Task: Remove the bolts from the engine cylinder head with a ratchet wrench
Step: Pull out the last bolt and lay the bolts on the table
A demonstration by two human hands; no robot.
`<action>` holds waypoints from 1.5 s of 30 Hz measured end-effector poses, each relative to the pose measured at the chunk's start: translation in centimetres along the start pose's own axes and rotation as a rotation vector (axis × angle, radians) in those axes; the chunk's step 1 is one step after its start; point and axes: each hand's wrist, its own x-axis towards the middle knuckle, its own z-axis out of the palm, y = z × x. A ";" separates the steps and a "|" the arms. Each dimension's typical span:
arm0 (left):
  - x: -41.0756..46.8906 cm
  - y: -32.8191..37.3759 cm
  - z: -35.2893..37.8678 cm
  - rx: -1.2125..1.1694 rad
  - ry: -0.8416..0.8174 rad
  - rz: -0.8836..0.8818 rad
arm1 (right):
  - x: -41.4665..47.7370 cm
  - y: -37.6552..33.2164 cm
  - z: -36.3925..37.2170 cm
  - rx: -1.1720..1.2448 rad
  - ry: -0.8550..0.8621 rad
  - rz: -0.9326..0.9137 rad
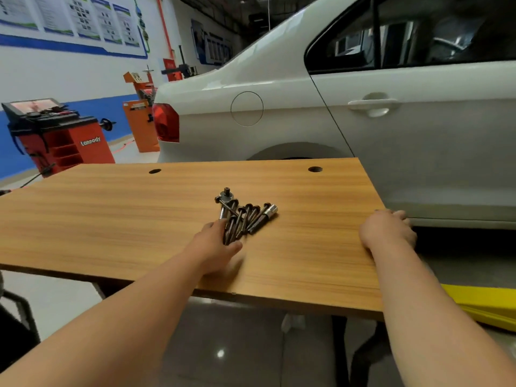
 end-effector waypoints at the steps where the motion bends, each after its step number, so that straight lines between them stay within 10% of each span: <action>1: -0.4 -0.1 -0.1 -0.014 -0.010 0.018 | 0.0 -0.7 0.2 0.010 -0.010 -0.034; 12: -0.4 -1.6 1.9 -0.044 -0.062 -0.029 | -3.9 -11.4 3.1 1.170 -0.230 -0.459; 34: -4.0 -2.0 1.6 -0.034 0.005 0.026 | -6.0 -11.5 4.5 0.965 -0.221 -0.642; 45: -8.2 -3.9 -1.3 0.184 -0.096 -0.039 | -8.6 -10.7 -1.6 1.225 0.156 -0.562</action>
